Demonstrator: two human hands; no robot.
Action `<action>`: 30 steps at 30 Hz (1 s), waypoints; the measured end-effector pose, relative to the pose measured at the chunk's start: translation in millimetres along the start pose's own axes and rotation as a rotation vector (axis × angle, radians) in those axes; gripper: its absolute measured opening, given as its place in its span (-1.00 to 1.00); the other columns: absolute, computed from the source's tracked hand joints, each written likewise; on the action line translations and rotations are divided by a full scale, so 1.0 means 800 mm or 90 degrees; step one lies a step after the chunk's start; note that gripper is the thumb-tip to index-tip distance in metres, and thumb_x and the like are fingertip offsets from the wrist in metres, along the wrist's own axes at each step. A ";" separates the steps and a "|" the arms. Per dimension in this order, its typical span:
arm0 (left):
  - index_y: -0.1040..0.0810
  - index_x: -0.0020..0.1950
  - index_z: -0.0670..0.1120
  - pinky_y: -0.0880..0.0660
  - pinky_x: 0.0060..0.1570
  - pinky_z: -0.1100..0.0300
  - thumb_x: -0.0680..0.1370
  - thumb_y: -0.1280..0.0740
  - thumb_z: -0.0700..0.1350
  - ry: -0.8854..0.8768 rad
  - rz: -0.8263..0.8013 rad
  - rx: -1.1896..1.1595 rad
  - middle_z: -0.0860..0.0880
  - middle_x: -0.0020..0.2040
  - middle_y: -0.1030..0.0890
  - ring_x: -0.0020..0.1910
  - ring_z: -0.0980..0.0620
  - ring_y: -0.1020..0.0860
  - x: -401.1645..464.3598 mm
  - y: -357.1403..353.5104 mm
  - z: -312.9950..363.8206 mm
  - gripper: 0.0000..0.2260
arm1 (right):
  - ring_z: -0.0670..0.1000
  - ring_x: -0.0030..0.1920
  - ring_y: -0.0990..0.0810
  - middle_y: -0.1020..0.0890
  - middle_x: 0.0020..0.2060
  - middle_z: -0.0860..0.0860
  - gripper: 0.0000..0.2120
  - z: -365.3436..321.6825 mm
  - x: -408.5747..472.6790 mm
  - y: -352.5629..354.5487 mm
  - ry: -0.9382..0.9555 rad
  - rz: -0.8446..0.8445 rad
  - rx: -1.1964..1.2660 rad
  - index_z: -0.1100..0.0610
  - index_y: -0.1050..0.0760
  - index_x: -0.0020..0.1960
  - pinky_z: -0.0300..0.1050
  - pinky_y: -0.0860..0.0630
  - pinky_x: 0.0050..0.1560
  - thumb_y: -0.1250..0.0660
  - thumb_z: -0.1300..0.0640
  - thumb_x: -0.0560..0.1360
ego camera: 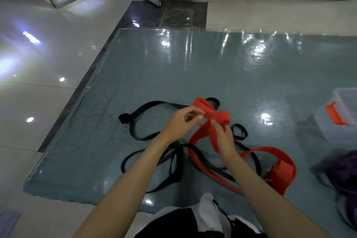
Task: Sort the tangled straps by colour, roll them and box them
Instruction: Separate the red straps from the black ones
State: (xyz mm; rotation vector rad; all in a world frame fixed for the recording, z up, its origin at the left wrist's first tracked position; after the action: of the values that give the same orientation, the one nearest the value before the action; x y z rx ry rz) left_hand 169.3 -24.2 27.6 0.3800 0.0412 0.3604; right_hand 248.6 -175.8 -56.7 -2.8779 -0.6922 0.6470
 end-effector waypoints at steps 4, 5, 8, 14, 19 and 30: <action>-0.60 0.33 0.04 -0.47 0.39 0.10 0.63 -0.36 -0.20 0.144 -0.052 0.219 0.07 0.31 -0.60 0.33 0.13 -0.54 -0.036 0.043 -0.098 -0.71 | 0.07 0.07 -0.78 -0.79 0.00 0.12 -0.76 0.012 0.009 0.037 -0.058 0.061 0.115 0.16 -0.58 0.29 0.01 -0.61 0.25 -0.32 0.07 0.69; -0.57 0.39 0.01 -0.45 0.42 0.06 0.61 -0.37 -0.22 0.205 -0.106 0.242 0.03 0.37 -0.57 0.38 0.07 -0.52 -0.052 0.051 -0.129 -0.64 | 0.08 0.06 -0.78 -0.79 0.00 0.14 -0.74 0.012 0.013 0.046 -0.061 0.072 0.144 0.17 -0.56 0.31 0.04 -0.60 0.28 -0.33 0.08 0.69; -0.57 0.40 -0.01 -0.49 0.29 0.14 0.55 -0.41 -0.30 0.281 -0.208 0.289 0.01 0.31 -0.61 0.28 0.03 -0.56 -0.099 0.064 -0.180 -0.56 | 0.06 -0.03 -0.79 -0.80 -0.06 0.13 -0.65 0.011 0.023 0.074 -0.080 0.130 0.215 0.22 -0.52 0.39 0.05 -0.68 0.16 -0.35 0.09 0.66; -0.55 0.17 -0.10 -0.55 0.08 0.27 0.60 -0.41 -0.34 0.304 -0.013 0.102 -0.11 0.17 -0.65 0.17 -0.05 -0.63 -0.127 0.081 -0.201 -0.79 | 0.07 -0.03 -0.78 -0.75 0.11 0.22 -0.59 0.008 0.035 0.099 -0.108 0.150 0.256 0.29 -0.56 0.40 -0.06 -0.70 -0.13 -0.35 0.05 0.66; -0.61 0.28 -0.10 -0.61 0.23 0.04 0.68 -0.38 -0.18 0.278 0.165 -0.018 -0.06 0.19 -0.67 0.18 -0.03 -0.65 -0.117 0.102 -0.189 -0.82 | 0.07 0.01 -0.76 -0.72 0.19 0.21 -0.55 0.002 0.036 0.110 -0.123 0.162 0.265 0.26 -0.55 0.42 -0.07 -0.70 -0.20 -0.38 0.02 0.64; -0.61 0.13 -0.01 -0.64 -0.26 0.12 0.66 -0.40 0.02 0.294 0.280 -0.110 -0.07 -0.15 -0.72 -0.25 -0.05 -0.68 -0.106 0.144 -0.176 -0.87 | 0.17 0.24 -0.70 -0.71 0.22 0.22 -0.56 0.019 0.022 0.114 -0.152 0.175 0.269 0.27 -0.56 0.41 -0.06 -0.72 -0.15 -0.40 0.04 0.63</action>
State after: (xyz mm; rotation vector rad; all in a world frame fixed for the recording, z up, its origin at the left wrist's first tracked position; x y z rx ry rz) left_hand 36.1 95.9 -62.5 0.1237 0.3788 0.8767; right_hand 293.3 -248.9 -95.4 -2.5379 -0.1470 1.0424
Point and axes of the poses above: each hand's wrist, its own x-axis towards the middle knuckle, its own y-axis out of the back of the hand, z = x × y, the point moved 10 cm from there along x, towards the middle knuckle
